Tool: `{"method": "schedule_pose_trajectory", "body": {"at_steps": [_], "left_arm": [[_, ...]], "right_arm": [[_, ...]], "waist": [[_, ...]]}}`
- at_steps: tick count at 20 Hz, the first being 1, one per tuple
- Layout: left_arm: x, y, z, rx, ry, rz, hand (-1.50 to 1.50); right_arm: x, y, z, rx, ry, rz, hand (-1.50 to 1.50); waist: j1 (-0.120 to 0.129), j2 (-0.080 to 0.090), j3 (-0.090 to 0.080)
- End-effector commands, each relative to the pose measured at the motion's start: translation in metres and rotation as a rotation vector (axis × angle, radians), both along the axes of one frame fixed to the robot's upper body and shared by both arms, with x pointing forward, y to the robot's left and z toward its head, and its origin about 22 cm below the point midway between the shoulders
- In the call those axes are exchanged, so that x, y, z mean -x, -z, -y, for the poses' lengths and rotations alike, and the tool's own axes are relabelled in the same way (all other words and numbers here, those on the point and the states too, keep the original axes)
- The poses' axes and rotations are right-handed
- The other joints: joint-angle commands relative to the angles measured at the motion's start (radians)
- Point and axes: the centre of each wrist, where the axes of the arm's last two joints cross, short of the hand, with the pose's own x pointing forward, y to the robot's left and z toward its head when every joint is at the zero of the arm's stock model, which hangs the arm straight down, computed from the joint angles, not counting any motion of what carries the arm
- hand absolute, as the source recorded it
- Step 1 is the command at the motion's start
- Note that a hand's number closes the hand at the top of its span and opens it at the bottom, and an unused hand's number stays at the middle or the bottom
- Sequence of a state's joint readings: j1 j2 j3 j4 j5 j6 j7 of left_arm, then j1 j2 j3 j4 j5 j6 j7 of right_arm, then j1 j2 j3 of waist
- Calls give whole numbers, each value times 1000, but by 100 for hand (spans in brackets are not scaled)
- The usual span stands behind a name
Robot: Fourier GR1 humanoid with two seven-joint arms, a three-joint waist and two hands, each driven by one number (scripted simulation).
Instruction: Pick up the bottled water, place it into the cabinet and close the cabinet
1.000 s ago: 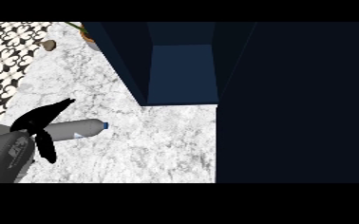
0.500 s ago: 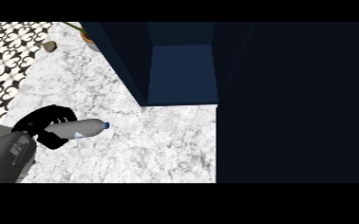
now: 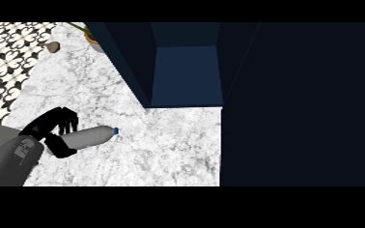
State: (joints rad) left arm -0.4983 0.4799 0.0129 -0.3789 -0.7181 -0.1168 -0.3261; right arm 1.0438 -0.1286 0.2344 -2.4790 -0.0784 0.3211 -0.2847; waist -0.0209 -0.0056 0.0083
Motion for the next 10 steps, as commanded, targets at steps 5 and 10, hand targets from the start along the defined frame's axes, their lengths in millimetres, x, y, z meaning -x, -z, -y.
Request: {"method": "schedule_pose_trajectory", "body": {"at_steps": [5,10], "left_arm": [[19,72,131,987,-354,392,150],[48,96,151,1299,-419,579,150]], "right_arm": [[2,2,-1,-24,60,13,-150],[3,-7,-2,-19,29,14,-150]], "waist": [[88,-22,-35],[34,-3,-14]]}}
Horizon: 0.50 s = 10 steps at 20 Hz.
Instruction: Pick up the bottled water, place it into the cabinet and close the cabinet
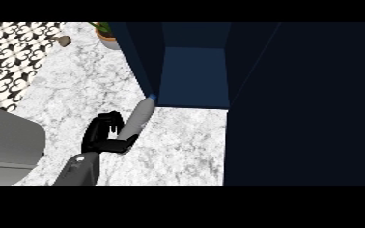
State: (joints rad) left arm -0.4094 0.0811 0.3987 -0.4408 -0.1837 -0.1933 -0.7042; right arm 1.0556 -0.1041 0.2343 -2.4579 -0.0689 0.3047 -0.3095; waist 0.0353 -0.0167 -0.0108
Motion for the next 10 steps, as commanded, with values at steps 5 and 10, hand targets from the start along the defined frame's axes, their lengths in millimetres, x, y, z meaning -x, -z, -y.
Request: {"method": "schedule_pose_trajectory", "body": {"at_steps": [5,10], "left_arm": [[16,19,43,354,-54,167,150],[-21,-5,70,341,-26,156,150]], "right_arm": [[-4,-23,-3,-21,-37,29,-150],[-10,-19,-1,-25,-36,23,-150]], "waist": [[-37,9,10],[-44,9,11]]}}
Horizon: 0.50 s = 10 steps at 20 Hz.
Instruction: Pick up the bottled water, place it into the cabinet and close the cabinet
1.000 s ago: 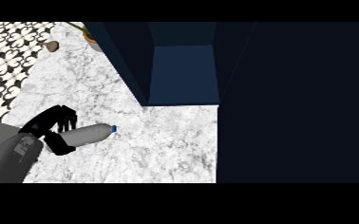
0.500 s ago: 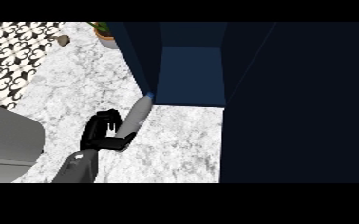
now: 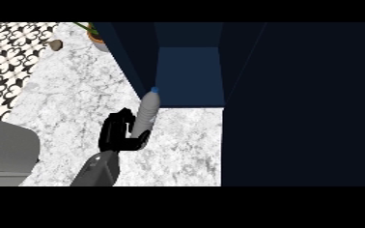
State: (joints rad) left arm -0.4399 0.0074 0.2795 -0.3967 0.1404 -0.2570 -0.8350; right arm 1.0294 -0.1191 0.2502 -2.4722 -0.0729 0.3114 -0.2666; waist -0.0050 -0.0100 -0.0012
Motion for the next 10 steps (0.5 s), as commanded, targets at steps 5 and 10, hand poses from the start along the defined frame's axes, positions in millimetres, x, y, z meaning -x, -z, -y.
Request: {"method": "schedule_pose_trajectory", "body": {"at_steps": [5,10], "left_arm": [[-44,-39,42,-21,19,59,150],[-72,-78,70,-147,26,133,150]], "right_arm": [[1,-10,-1,-27,7,8,-150],[-4,-20,-3,-41,-6,45,-150]], "waist": [[-25,-3,1],[-25,2,1]]}}
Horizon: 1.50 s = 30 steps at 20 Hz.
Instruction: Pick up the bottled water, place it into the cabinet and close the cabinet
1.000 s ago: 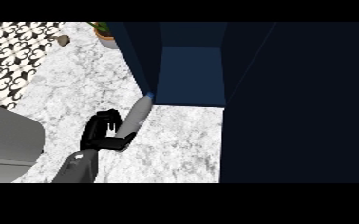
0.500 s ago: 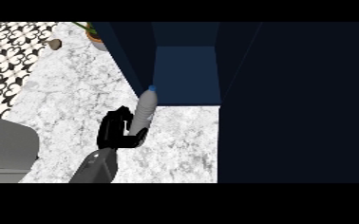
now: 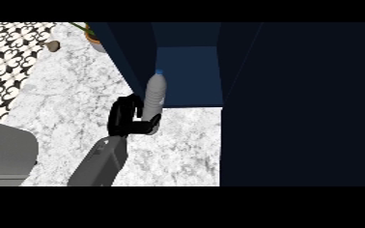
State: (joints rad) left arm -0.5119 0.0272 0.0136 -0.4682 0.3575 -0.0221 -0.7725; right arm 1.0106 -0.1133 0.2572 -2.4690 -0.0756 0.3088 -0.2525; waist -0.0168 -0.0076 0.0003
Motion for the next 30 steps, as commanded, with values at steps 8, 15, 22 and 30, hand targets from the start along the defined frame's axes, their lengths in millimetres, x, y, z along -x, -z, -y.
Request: {"method": "schedule_pose_trajectory", "body": {"at_steps": [8,15,22,30], "left_arm": [[-58,-87,73,-118,23,88,150],[-65,-101,82,-166,-72,9,150],[-71,-111,91,-339,-146,21,150],[-79,-109,77,-394,-277,-101,150]], "right_arm": [[-9,-7,3,-9,-9,43,-150],[-3,-8,9,-6,-27,38,-150],[-12,-3,7,-5,-29,62,-150],[-14,-4,14,2,-34,76,-150]], "waist": [[-27,4,0],[-60,5,1],[-70,16,2],[-79,28,-1]]}}
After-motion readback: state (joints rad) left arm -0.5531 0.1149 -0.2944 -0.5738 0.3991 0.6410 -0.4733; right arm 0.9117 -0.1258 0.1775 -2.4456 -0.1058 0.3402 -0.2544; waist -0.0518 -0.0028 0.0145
